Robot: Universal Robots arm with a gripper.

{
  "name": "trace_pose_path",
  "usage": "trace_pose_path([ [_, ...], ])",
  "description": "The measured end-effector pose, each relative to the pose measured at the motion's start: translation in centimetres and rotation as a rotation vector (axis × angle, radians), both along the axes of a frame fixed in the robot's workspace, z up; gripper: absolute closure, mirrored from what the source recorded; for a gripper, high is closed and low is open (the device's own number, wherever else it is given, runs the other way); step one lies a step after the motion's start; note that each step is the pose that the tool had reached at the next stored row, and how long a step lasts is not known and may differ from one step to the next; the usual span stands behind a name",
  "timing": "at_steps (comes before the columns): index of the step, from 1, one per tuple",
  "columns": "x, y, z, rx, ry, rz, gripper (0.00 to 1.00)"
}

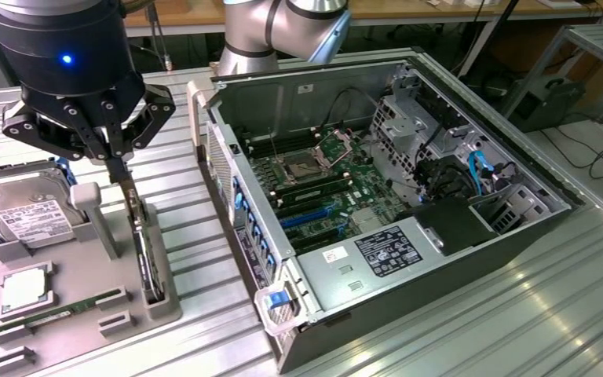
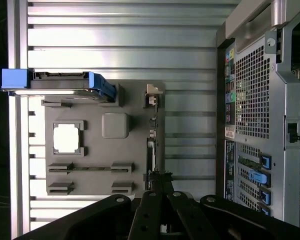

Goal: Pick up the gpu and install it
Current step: 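Pick up the gpu and move the gpu toward the slot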

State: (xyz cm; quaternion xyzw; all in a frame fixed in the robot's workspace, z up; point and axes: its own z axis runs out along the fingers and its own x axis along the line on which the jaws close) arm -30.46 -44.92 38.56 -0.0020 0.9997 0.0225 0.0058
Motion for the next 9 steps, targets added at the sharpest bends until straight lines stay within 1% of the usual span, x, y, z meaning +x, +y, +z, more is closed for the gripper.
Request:
trace_pose_path([
  [2,0.0,0.0,0.0,0.0,0.0,0.0,0.89],
  [7,0.0,0.0,0.0,0.0,0.0,0.0,0.58],
  [8,0.0,0.0,0.0,0.0,0.0,0.0,0.58],
  [9,0.0,0.0,0.0,0.0,0.0,0.0,0.52],
])
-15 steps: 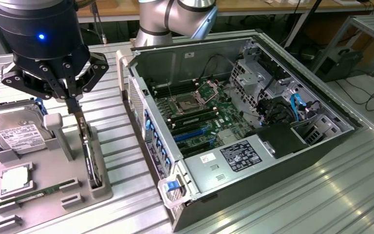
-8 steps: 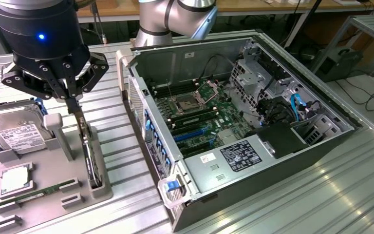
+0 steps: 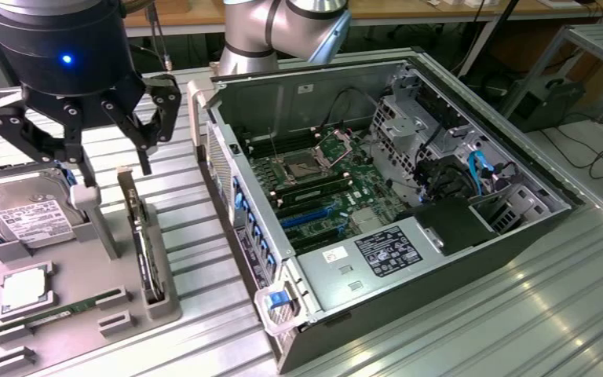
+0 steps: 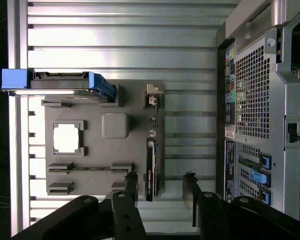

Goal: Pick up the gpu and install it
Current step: 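Pick up the gpu and move the gpu toward the slot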

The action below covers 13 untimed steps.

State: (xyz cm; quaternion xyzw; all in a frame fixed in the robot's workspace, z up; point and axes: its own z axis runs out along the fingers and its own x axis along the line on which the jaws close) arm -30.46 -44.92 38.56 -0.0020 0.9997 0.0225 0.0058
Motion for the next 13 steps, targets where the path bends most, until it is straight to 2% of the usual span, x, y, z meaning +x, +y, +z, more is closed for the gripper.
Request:
trace_pose_path([
  [1,0.0,0.0,0.0,0.0001,-0.0001,0.0,0.4],
  [2,0.0,0.0,0.0,0.0,-0.0001,0.0,0.4],
  [3,0.0,0.0,0.0,0.0,0.0,0.0,0.34],
  [9,0.0,0.01,0.0,0.0001,-0.0001,0.0,0.34],
  [13,-0.01,0.19,0.0,-0.0015,0.0001,0.001,0.34],
])
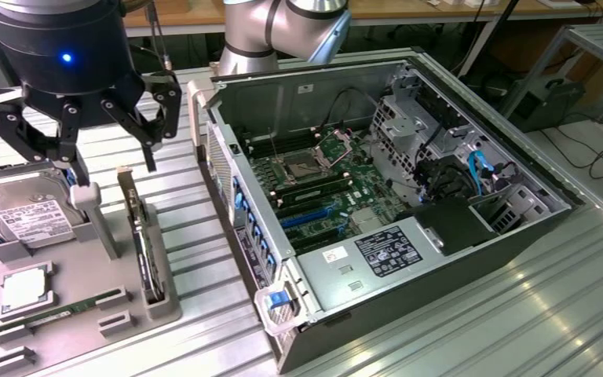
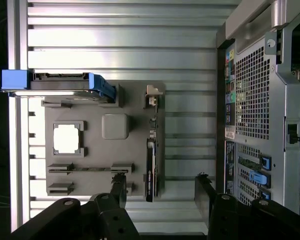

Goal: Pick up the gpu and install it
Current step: 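Pick up the gpu and move the gpu toward the slot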

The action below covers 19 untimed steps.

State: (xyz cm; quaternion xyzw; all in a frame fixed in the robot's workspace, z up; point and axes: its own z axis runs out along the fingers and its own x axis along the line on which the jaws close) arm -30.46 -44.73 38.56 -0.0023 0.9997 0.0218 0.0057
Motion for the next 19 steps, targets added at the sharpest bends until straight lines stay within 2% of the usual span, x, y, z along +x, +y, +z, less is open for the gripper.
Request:
trace_pose_path([
  [3,0.01,0.19,-0.04,-0.0014,-0.0002,0.004,0.34],
  [19,0.01,0.23,-0.68,-0.0014,0.0,0.011,0.34],
])
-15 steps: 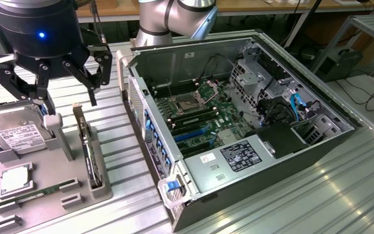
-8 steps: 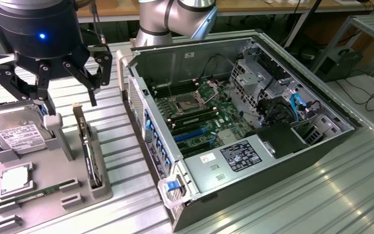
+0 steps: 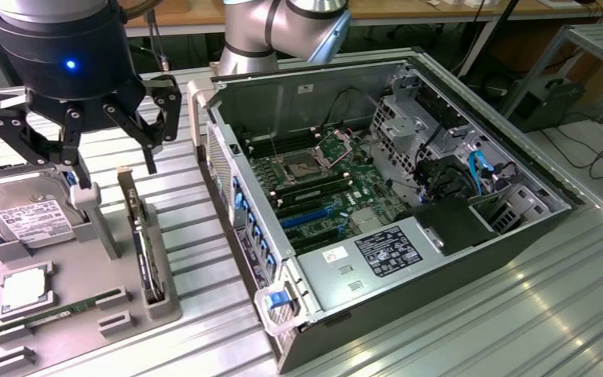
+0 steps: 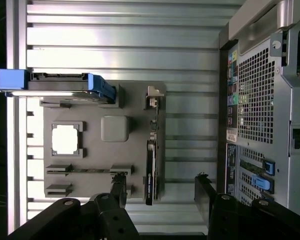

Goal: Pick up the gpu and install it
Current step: 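Pick up the gpu and move the gpu toward the slot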

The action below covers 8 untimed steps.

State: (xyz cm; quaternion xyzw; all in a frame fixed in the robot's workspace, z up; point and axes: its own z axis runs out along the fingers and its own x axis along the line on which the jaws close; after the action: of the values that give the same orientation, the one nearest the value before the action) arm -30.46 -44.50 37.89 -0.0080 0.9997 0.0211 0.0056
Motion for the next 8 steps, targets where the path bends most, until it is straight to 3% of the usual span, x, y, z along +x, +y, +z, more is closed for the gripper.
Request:
trace_pose_path([
  [8,0.0,0.02,-0.39,0.0,0.0001,0.005,0.34],
])
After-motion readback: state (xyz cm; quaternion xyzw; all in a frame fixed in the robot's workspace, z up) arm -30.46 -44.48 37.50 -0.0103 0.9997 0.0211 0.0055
